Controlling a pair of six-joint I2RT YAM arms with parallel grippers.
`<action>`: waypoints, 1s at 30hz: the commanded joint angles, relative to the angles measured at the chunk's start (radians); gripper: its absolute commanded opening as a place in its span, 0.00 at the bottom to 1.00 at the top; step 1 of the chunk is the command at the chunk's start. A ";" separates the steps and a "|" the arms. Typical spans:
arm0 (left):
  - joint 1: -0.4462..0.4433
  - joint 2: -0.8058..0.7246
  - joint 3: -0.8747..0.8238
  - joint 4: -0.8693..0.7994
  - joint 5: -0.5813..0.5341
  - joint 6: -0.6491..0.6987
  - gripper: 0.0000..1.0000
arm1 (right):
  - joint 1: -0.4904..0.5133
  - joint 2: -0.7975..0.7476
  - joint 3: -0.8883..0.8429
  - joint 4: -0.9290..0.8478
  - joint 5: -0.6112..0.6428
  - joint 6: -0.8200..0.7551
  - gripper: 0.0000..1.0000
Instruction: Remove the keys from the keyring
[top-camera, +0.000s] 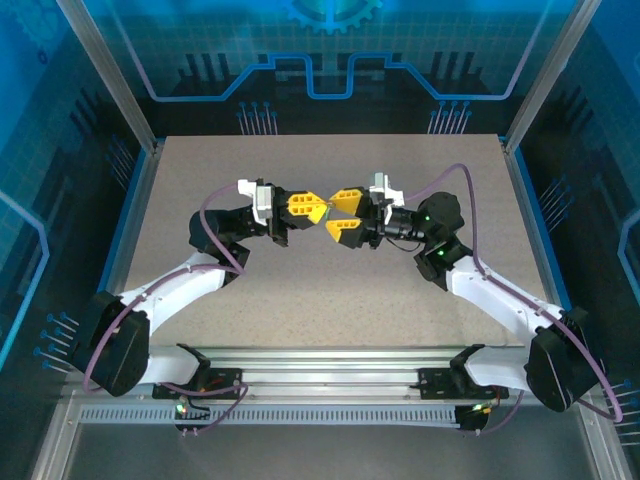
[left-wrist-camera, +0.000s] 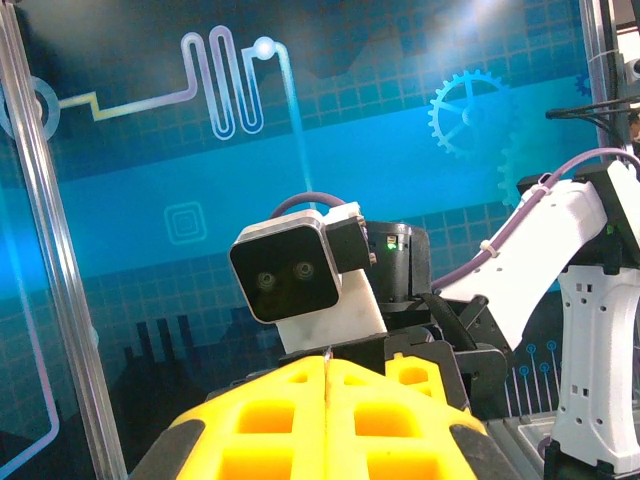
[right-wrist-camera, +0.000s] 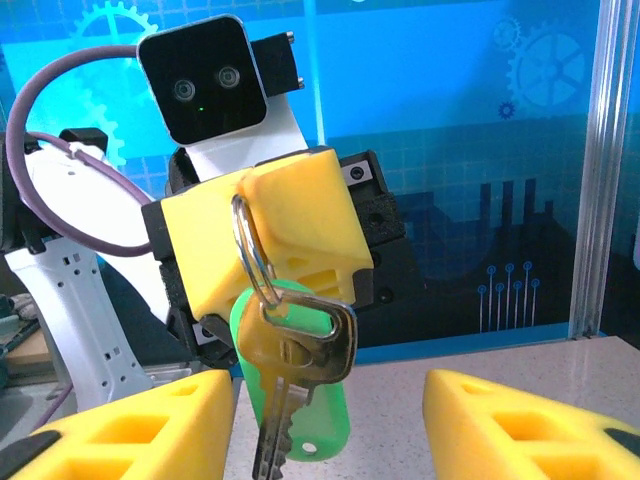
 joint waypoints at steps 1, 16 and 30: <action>0.000 -0.018 -0.012 0.052 0.005 0.006 0.00 | 0.018 0.001 0.039 0.023 0.000 0.013 0.46; -0.001 -0.029 -0.017 0.059 -0.009 0.000 0.00 | 0.032 0.012 0.083 -0.083 0.055 -0.015 0.18; 0.003 -0.046 -0.040 0.059 -0.037 0.005 0.00 | 0.019 -0.032 0.064 -0.126 0.137 -0.039 0.00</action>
